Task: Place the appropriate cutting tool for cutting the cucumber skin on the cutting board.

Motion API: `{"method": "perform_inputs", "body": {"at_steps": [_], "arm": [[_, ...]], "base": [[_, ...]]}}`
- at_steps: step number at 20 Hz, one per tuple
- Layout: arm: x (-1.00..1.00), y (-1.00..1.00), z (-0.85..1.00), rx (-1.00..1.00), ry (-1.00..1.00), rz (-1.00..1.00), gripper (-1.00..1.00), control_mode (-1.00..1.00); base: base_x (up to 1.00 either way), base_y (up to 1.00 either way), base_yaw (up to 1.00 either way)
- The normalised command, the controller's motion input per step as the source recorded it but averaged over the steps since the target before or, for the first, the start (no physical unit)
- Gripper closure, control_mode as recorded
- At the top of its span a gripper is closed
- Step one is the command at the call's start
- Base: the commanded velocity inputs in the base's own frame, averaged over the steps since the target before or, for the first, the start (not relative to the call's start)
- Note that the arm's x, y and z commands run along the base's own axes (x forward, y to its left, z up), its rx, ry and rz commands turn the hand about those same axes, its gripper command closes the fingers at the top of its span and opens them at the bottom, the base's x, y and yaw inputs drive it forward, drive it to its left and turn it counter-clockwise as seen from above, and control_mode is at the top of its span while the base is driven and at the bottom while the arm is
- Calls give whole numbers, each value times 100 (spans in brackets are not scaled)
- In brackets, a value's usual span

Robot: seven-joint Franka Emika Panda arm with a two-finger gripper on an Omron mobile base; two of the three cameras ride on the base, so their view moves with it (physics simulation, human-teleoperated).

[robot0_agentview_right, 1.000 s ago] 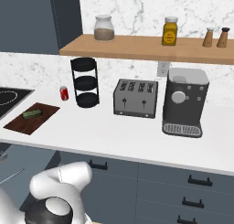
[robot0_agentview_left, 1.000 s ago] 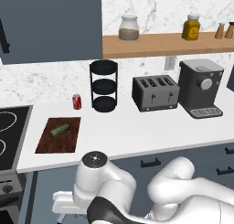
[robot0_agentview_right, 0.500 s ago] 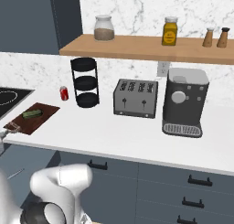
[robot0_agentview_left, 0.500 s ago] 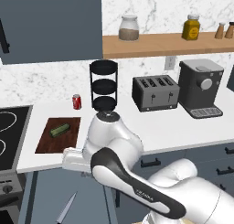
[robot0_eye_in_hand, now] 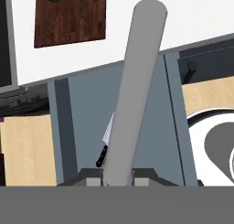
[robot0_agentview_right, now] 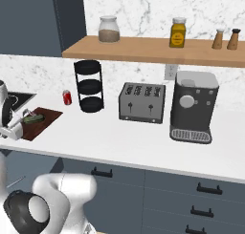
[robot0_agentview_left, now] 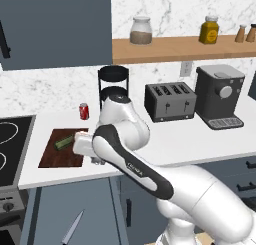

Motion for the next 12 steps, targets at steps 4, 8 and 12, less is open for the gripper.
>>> {"method": "perform_inputs", "body": {"at_steps": [4, 8, 12], "arm": [[78, -3, 1, 0, 1, 0, 100, -100], [69, 0, 0, 0, 2, 0, 100, -100], [56, 0, -10, 0, 4, 0, 100, -100]], "base": [[0, 0, 0], [0, 0, 0], [0, 0, 0]]}}
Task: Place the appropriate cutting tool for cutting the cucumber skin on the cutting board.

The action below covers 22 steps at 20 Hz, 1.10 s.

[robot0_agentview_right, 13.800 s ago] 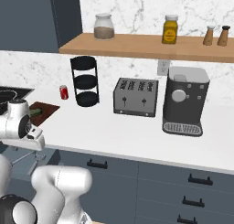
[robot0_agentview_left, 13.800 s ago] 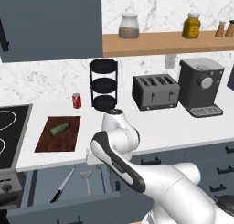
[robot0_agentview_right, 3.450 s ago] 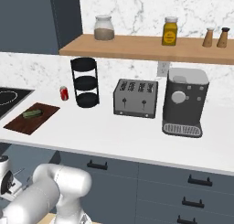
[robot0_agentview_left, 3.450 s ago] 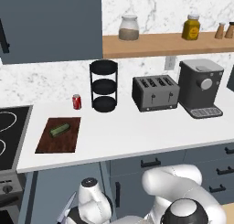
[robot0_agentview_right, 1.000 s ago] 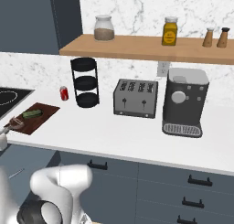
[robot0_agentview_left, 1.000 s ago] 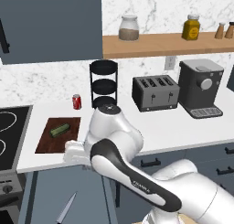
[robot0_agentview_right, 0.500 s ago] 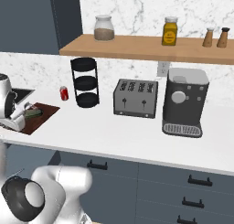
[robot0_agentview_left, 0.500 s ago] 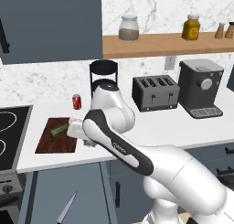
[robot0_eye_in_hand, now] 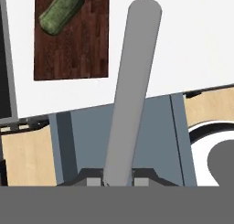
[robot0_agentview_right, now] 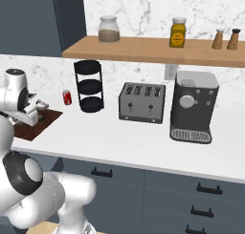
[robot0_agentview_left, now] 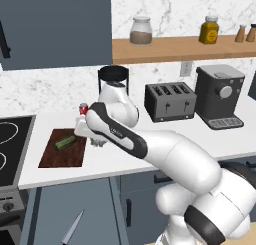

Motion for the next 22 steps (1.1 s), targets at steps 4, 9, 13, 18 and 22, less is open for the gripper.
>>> {"method": "perform_inputs", "body": {"at_steps": [4, 9, 13, 18, 22], "arm": [[31, 0, -35, 0, 2, 0, 100, -100], [25, 1, -46, 0, 3, 0, 100, -100], [23, 2, -36, 0, 1, 0, 100, -100], [20, 16, -20, 0, 0, 0, 100, -100], [18, 34, -26, 0, 0, 0, 100, -100]], "base": [[0, 0, 0], [0, 0, 0], [0, 0, 0], [0, 0, 0], [0, 0, 0]]}}
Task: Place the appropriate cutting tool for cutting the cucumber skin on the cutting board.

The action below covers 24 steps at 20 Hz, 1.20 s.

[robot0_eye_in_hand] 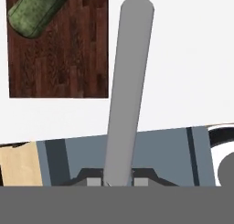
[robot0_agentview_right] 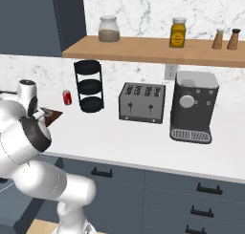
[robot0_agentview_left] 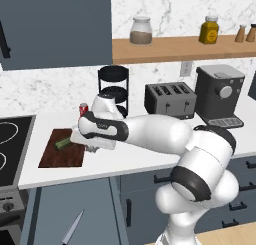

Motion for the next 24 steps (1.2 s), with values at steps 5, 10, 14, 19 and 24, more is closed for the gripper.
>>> {"method": "perform_inputs", "body": {"at_steps": [5, 10, 14, 19, 24], "arm": [[24, 25, -28, 0, 0, 0, 100, -100], [31, 1, -11, 0, 0, 0, 100, -100], [17, 9, -26, 0, 0, 0, 100, -100], [23, 29, -28, -1, 0, 0, 100, -100], [25, 29, -17, 0, 0, 0, 100, -100]], "base": [[0, 0, 0], [0, 0, 0], [0, 0, 0], [0, 0, 0], [0, 0, 0]]}}
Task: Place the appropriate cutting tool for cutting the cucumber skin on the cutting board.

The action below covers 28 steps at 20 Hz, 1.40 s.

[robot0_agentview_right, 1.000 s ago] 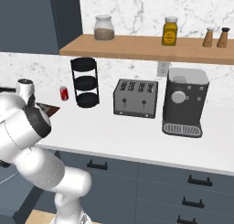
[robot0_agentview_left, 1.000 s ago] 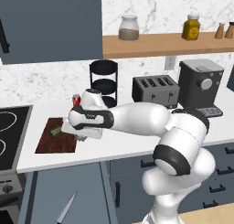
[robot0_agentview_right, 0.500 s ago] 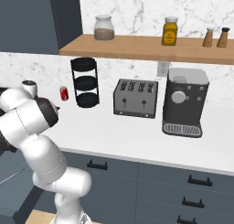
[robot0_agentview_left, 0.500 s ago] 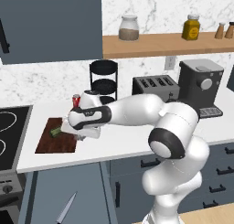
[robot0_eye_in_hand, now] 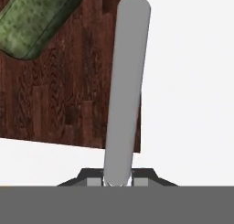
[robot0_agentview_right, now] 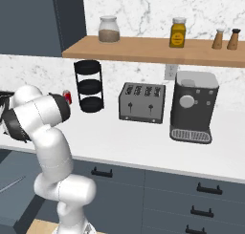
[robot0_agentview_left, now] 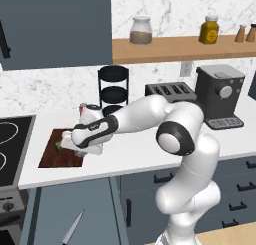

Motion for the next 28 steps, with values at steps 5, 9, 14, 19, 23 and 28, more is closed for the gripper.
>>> {"method": "perform_inputs", "body": {"at_steps": [5, 9, 14, 19, 23, 28], "arm": [[20, 22, -25, 0, 0, 0, 100, -100], [20, 16, -34, 0, 0, 0, 100, -100], [10, 13, -32, 0, 0, 0, 100, -100], [2, 21, -31, 0, 0, 0, -100, -100], [-1, 10, -6, 0, 0, 0, -100, -100], [-34, 1, 18, 0, 0, 0, -100, -100]], "base": [[0, 0, 0], [0, 0, 0], [0, 0, 0], [0, 0, 0], [0, 0, 0], [0, 0, 0]]}}
